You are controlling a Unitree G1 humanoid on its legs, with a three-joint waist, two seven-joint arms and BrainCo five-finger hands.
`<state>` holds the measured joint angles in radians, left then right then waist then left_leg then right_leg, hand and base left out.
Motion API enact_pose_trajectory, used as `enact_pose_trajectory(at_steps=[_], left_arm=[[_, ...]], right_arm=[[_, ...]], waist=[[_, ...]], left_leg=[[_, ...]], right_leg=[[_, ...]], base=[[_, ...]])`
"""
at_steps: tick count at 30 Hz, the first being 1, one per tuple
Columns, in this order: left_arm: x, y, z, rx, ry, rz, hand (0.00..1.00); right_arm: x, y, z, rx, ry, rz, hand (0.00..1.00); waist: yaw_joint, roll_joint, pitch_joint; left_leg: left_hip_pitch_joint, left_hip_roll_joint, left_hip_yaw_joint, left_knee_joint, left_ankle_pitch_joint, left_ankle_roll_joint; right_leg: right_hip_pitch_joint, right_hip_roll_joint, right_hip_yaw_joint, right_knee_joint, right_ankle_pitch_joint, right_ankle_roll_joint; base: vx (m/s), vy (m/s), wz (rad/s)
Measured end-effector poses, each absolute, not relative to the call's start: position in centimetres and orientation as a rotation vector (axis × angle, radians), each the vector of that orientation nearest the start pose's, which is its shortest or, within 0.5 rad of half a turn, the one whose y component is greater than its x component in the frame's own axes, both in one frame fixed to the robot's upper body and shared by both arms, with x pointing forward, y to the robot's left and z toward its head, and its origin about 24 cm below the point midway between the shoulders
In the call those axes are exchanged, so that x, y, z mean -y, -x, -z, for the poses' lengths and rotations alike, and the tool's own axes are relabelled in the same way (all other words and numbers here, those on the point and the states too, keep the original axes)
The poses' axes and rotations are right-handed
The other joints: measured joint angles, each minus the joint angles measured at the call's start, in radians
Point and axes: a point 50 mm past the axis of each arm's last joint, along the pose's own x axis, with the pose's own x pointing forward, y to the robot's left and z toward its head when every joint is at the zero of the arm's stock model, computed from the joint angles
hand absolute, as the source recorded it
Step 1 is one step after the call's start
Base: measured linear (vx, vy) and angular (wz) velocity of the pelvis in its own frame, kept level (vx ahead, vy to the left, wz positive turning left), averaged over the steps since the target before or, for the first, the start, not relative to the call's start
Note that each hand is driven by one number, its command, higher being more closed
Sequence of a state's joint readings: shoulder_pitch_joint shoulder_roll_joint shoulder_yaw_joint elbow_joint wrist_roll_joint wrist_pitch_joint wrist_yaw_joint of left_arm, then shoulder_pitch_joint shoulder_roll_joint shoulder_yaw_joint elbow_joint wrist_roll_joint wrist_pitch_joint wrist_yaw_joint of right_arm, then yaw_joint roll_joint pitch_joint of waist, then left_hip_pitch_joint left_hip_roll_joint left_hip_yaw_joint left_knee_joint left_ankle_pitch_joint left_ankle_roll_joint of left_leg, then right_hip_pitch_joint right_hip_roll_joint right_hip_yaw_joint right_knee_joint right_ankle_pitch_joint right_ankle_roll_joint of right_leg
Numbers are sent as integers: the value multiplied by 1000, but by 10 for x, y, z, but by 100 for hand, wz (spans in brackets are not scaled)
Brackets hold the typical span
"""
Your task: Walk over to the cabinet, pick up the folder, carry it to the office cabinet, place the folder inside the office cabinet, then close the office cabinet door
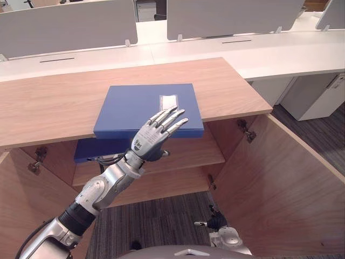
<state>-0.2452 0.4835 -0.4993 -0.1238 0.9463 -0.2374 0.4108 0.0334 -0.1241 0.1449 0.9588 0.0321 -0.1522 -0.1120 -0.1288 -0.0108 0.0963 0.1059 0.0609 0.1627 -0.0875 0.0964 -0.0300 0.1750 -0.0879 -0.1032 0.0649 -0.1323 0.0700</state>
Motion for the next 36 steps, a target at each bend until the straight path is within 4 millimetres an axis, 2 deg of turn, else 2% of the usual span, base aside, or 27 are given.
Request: enact_pose_trajectory(at_steps=[11,12,23,31,36], left_arm=[[-101,-262,-110,838,-1242,121,0],[-103,-263,-110,833,-1239,105,100],[-112,-270,-107,797,-1275,33,100],[-117,-271,-119,833,-1253,-41,100],[-120,-267,-138,885,-1205,-118,100]], right_arm=[[181,-143,140,-839,185,51,0],[181,-143,140,-839,185,51,0],[181,-143,140,-839,183,52,0],[182,-144,139,-838,166,72,0],[184,-141,140,-842,120,110,0]], waist=[[-11,-5,2],[-12,-5,2],[-17,-7,3],[-27,-11,4],[-23,-11,4]], left_leg=[[0,-1,0,0,-5,-1],[1,-1,1,0,-6,-2],[10,1,9,0,-14,-5],[18,1,15,0,-24,-7],[16,3,30,0,-27,-8]], right_leg=[[9,0,-3,-18,3,0],[11,0,-3,-19,3,0],[20,1,5,-30,7,-1],[33,1,9,-43,8,0],[25,1,25,-45,8,-1]], base=[[0,0,0],[0,0,0],[-5,-4,-2],[0,-5,-1],[18,-21,-8]])
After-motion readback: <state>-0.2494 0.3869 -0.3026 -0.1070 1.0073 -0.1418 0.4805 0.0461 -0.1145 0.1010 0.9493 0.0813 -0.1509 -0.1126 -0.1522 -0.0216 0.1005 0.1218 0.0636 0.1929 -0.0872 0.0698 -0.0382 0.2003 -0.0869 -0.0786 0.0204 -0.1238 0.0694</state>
